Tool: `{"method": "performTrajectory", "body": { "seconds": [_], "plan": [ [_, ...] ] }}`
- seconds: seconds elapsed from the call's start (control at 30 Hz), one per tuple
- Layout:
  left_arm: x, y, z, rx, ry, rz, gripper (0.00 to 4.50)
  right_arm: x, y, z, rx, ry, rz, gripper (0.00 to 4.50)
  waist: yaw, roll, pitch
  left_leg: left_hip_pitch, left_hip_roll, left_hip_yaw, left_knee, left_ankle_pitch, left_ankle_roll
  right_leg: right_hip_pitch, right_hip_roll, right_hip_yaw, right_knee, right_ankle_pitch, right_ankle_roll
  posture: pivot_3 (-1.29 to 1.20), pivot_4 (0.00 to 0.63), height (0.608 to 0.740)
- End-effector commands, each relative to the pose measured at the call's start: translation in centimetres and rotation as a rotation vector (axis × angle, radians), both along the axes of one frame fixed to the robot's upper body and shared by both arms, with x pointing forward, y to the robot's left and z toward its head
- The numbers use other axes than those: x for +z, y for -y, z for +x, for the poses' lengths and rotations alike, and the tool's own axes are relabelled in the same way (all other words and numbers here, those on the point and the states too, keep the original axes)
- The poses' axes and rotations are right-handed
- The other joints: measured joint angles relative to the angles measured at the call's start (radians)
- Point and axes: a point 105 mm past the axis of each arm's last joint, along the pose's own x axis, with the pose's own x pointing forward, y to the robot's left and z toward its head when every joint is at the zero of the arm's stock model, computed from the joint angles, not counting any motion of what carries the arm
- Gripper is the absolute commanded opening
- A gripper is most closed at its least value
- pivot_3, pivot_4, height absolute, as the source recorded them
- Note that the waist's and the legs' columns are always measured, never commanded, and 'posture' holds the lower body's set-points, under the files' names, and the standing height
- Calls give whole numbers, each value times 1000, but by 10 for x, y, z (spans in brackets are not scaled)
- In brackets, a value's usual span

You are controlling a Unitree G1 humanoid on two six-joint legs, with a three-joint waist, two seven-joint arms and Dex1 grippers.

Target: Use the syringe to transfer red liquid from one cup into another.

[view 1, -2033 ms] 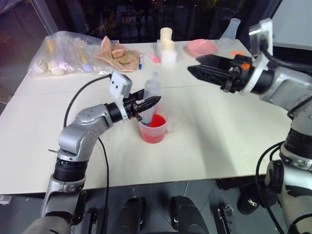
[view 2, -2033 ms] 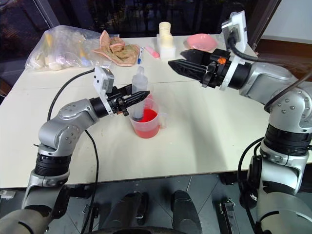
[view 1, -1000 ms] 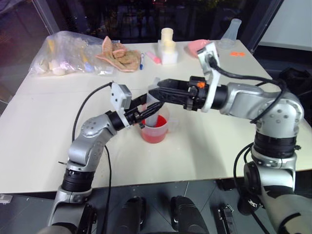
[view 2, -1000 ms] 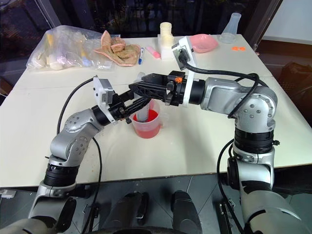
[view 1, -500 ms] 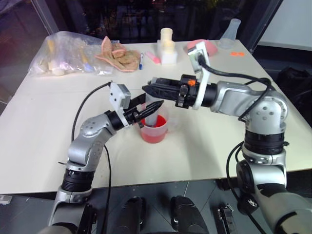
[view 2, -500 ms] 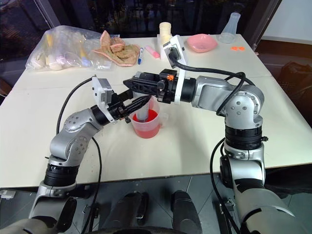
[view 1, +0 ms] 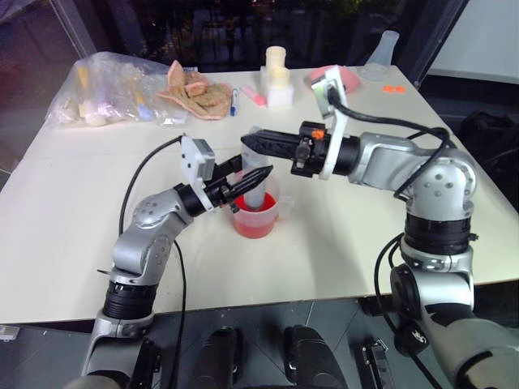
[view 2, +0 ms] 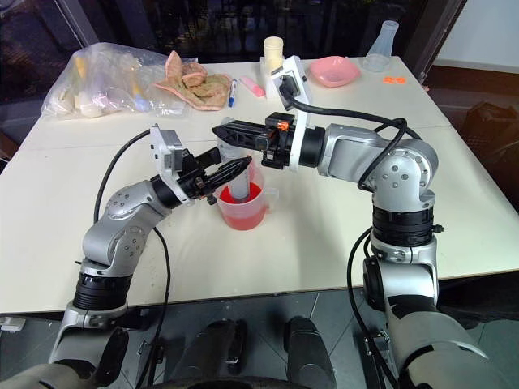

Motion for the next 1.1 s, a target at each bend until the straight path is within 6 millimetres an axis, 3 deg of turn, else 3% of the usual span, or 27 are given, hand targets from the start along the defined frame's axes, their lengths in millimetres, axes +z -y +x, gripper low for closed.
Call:
{"method": "performTrajectory", "body": {
  "seconds": [0.03,0.4,0.73,1.0,1.1],
  "plan": [
    [-12,6,-5,-41,-21,40,1546,42,5,-11,27,141,80,92,0,0,0,0,0,0,0,0,0,0,0,0,0,0,0,0,150,740],
    [-21,3,-5,-38,-43,57,1546,58,14,-10,-1,183,108,92,0,0,0,0,0,0,0,0,0,0,0,0,0,0,0,0,150,740],
    [-21,2,-4,-34,-44,60,1546,61,14,-10,-6,181,123,92,0,0,0,0,0,0,0,0,0,0,0,0,0,0,0,0,150,740],
    [-1,1,0,-25,-24,13,1546,49,10,-16,28,133,126,92,0,0,0,0,0,0,0,0,0,0,0,0,0,0,0,0,150,740],
    [2,2,-1,-32,-17,12,1546,47,9,-19,48,104,131,969,-1,0,0,0,0,0,0,0,0,0,0,0,0,0,0,0,150,740]
  ]
}}
